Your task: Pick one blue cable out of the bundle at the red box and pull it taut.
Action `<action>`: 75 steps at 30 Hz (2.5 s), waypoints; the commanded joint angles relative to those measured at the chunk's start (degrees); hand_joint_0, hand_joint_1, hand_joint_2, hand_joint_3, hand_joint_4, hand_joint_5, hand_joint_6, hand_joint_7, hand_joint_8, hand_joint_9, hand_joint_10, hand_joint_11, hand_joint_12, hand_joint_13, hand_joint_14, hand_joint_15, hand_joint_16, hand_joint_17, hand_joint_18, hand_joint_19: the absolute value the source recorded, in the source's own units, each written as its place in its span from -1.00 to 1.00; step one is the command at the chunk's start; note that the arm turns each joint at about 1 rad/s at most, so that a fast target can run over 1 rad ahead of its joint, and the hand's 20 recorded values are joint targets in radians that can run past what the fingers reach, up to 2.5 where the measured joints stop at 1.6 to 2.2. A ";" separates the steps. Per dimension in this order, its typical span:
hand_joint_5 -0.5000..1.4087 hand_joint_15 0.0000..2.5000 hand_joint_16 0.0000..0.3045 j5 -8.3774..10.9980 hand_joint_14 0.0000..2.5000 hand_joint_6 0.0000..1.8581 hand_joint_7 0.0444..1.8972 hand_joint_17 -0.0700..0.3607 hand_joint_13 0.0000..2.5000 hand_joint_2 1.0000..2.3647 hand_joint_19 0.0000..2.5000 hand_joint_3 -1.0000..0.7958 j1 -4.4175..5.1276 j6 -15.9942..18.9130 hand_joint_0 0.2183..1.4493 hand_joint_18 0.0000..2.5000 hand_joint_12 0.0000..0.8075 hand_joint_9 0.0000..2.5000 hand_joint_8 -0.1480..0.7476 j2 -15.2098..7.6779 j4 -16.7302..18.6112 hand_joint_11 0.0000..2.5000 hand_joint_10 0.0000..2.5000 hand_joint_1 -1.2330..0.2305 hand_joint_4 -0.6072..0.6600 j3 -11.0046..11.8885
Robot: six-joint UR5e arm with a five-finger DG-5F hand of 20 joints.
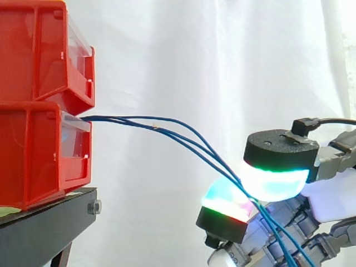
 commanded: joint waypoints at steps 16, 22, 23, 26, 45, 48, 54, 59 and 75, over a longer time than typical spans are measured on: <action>-0.74 -0.93 -0.61 0.00 -1.00 -0.05 -0.17 -0.06 -0.71 -1.00 -0.82 -0.42 0.00 0.00 -0.16 -0.46 -0.04 -0.62 -0.02 0.00 -0.30 -0.72 -0.99 -0.66 0.29 0.05; -0.73 -0.92 -0.61 0.00 -1.00 -0.06 -0.16 -0.05 -0.70 -1.00 -0.79 -0.44 0.00 0.00 -0.20 -0.45 -0.03 -0.59 0.01 0.00 -0.30 -0.71 -0.99 -0.62 0.33 0.05; -0.73 -0.92 -0.61 0.00 -1.00 -0.06 -0.16 -0.05 -0.69 -1.00 -0.79 -0.44 0.00 0.00 -0.21 -0.45 -0.03 -0.58 0.02 0.00 -0.30 -0.71 -0.99 -0.62 0.34 0.05; -0.73 -0.91 -0.61 0.00 -1.00 -0.06 -0.16 -0.05 -0.69 -1.00 -0.79 -0.44 0.00 0.00 -0.23 -0.45 -0.02 -0.57 0.03 0.00 -0.30 -0.71 -0.99 -0.61 0.35 0.05; -0.66 -0.87 -0.59 0.00 -1.00 -0.06 -0.01 -0.02 -0.58 -1.00 -0.74 -0.44 0.09 -0.09 -0.44 -0.34 0.03 -0.36 0.16 0.00 -0.30 -0.66 -0.99 -0.60 0.36 0.05; -0.64 -0.86 -0.60 0.00 -1.00 -0.05 0.02 -0.03 -0.55 -1.00 -0.74 -0.44 0.09 -0.09 -0.34 -0.31 0.01 -0.35 0.14 0.00 -0.30 -0.66 -0.99 -0.62 0.35 0.05; -0.61 -0.85 -0.60 0.00 -1.00 -0.03 0.22 -0.04 -0.47 -0.97 -0.72 -0.18 0.09 -0.09 -0.26 -0.23 -0.02 -0.24 0.18 0.00 -0.30 -0.64 -0.99 -0.53 0.30 0.05; -0.60 -0.83 -0.59 0.00 -0.99 -0.03 0.25 -0.02 -0.46 -0.97 -0.72 -0.08 0.09 -0.09 -0.32 -0.22 -0.02 -0.21 0.18 0.00 -0.30 -0.64 -0.99 -0.48 0.30 0.05; -0.58 -0.85 -0.52 0.00 -1.00 -0.07 0.17 0.09 -0.45 -0.98 -0.73 -0.10 0.09 0.00 -0.42 -0.22 0.08 -0.15 0.19 0.00 -0.30 -0.72 -0.99 -0.08 0.24 0.14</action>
